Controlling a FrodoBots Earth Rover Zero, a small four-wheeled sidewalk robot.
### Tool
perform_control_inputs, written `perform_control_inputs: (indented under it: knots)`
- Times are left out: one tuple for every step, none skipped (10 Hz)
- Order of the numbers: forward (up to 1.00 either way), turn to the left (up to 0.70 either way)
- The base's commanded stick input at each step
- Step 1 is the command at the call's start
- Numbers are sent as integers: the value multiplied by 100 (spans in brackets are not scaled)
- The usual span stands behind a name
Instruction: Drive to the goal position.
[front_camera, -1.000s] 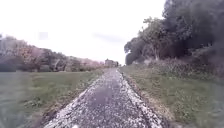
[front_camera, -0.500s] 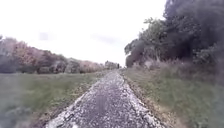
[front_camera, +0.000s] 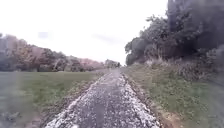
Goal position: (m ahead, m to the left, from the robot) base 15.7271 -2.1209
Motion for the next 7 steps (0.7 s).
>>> perform_control_inputs:
  knots:
    - [60, 0]
    - [60, 0]
    - [60, 0]
    - [60, 0]
    - [60, 0]
    - [60, 0]
    - [60, 0]
